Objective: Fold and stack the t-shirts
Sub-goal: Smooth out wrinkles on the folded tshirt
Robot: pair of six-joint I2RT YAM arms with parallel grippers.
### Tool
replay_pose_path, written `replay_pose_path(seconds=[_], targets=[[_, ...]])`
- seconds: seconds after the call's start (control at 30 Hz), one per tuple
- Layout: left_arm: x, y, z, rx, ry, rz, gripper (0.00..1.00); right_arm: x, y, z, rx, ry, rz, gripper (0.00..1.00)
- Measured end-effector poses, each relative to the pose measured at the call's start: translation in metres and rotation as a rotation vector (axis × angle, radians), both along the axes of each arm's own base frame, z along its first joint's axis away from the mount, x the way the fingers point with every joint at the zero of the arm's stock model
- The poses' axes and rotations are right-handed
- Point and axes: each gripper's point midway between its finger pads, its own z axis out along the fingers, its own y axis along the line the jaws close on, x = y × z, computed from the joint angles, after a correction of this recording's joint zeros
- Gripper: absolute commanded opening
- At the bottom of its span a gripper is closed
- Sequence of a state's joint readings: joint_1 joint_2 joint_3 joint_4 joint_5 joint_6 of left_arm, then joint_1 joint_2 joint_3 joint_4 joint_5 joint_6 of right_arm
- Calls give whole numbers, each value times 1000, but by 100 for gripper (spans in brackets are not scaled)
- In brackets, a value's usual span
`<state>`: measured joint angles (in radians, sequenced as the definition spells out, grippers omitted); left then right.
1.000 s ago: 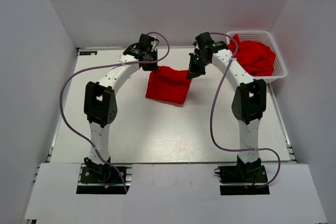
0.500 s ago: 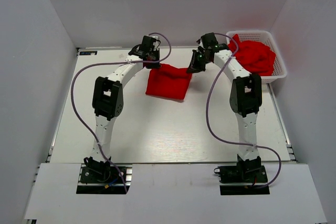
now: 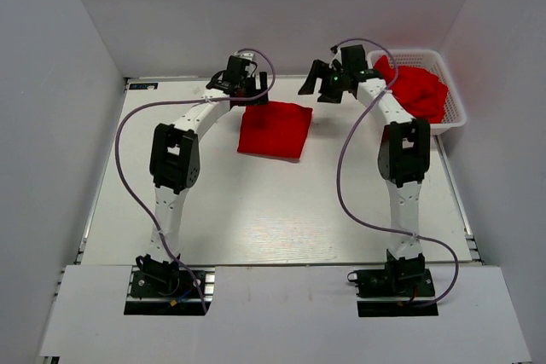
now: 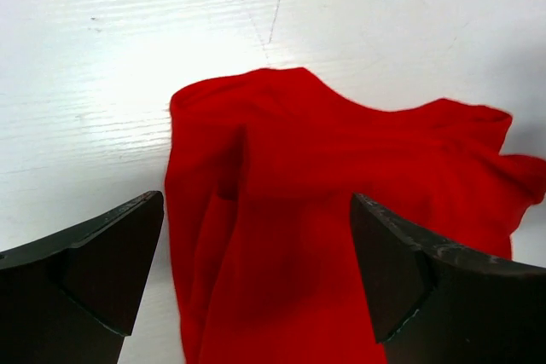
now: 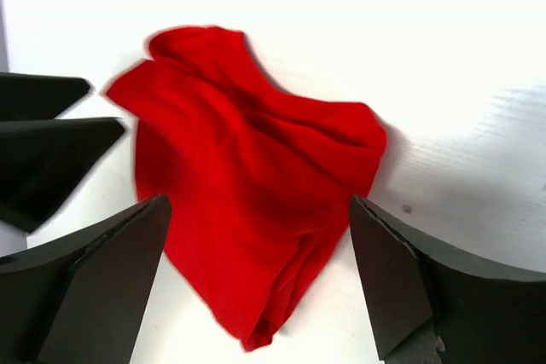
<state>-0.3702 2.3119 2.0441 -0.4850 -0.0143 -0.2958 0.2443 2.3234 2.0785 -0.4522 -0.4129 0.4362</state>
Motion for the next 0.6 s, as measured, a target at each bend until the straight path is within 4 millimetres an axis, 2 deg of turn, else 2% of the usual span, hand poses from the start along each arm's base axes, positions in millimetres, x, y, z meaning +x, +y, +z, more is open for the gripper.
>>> replay_pose_path(seconds=[0.17,0.27,0.33,0.43,0.6], targets=[[-11,5,3,41,-5,-52,100,-16,-2,58,-28,-109,36,90],[-16,2,1,53,-8,-110,100,-32,1,74,-44,-140,76,90],[-19,1,-5,57,-1,-136,100,-44,6,70,-59,-127,110,90],[-21,2,-12,68,9,-139,100,-56,16,51,-70,-78,160,90],[8,1,-12,77,-37,-83,100,-63,36,13,-40,-1,243,90]])
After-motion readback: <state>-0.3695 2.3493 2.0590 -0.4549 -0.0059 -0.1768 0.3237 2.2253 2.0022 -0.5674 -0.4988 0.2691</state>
